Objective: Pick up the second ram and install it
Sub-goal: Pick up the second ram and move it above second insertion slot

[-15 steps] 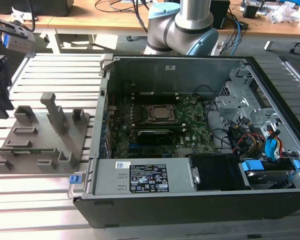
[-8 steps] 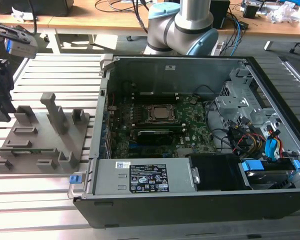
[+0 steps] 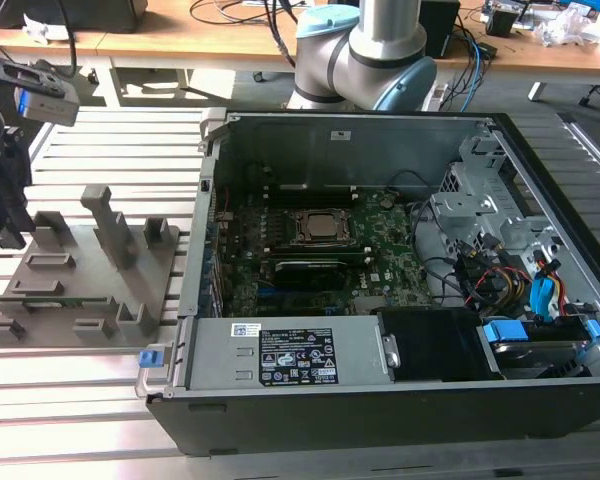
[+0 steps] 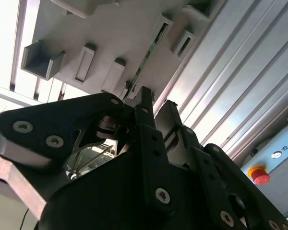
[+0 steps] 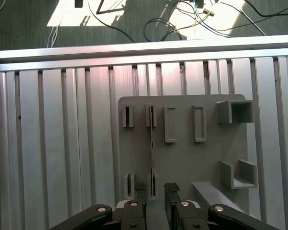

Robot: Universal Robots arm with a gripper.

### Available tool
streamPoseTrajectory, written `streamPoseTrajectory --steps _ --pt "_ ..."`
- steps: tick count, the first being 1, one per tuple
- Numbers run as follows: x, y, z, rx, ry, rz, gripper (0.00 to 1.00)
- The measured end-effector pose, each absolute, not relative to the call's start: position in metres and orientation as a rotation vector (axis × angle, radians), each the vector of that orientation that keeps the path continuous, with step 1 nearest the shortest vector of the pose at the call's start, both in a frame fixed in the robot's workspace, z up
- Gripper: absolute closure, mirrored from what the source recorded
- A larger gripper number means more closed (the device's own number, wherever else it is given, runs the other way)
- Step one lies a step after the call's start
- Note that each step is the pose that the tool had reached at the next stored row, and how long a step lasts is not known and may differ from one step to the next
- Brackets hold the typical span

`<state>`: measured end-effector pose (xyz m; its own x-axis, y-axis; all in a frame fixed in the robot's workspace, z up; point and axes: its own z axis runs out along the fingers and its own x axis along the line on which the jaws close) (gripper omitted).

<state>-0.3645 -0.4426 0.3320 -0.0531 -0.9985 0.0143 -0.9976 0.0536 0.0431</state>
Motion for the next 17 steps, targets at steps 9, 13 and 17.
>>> streamPoseTrajectory --steps 9,13,17 --pt "-0.364 -0.443 0.321 2.134 -2.251 -0.033 0.70" --pt "-0.364 -0.443 0.313 2.134 -2.251 -0.033 0.70" --pt "-0.364 -0.443 0.307 2.134 -2.251 -0.033 0.70"
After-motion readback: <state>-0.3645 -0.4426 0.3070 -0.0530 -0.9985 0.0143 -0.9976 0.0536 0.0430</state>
